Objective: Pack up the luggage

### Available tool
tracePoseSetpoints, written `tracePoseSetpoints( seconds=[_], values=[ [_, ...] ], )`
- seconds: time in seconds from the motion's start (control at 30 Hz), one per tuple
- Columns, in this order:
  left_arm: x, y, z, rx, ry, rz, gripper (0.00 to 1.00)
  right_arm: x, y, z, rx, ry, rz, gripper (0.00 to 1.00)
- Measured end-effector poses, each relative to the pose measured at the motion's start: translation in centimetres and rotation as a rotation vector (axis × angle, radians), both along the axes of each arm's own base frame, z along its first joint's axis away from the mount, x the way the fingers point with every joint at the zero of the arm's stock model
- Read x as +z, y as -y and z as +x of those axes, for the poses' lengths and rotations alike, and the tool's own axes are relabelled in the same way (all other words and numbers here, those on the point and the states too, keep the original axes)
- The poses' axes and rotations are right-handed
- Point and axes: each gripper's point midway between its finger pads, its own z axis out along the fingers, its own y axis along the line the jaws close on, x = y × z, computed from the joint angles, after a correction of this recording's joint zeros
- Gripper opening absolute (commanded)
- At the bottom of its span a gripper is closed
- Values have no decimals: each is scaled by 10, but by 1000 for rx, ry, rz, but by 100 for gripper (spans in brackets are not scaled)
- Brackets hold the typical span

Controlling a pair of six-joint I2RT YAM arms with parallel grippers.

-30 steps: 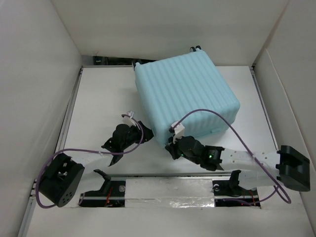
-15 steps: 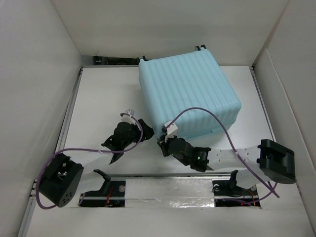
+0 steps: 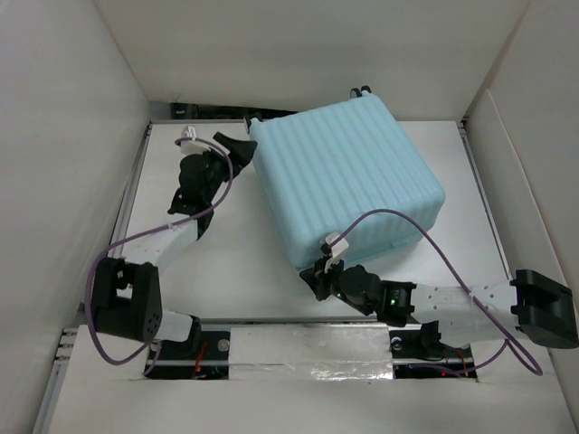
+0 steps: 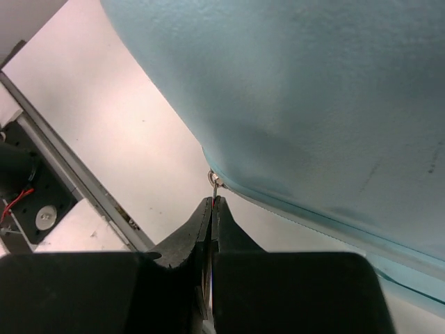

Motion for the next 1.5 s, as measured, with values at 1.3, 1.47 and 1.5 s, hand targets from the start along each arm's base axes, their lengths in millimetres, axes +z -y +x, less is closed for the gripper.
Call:
tracePoseSetpoints(
  seconds=[1.3,1.47,1.5],
  values=[
    [-15,20,174,-11,-48,-76,0,0,17,-14,30,-50,40,0],
    [-17,-16,128,103,12,-124,0,-5,35,-22,102,-64,21,0],
    [-17,-27,119,137,29,-142,0,-6,39,-24,124,-64,11,0]
  ],
)
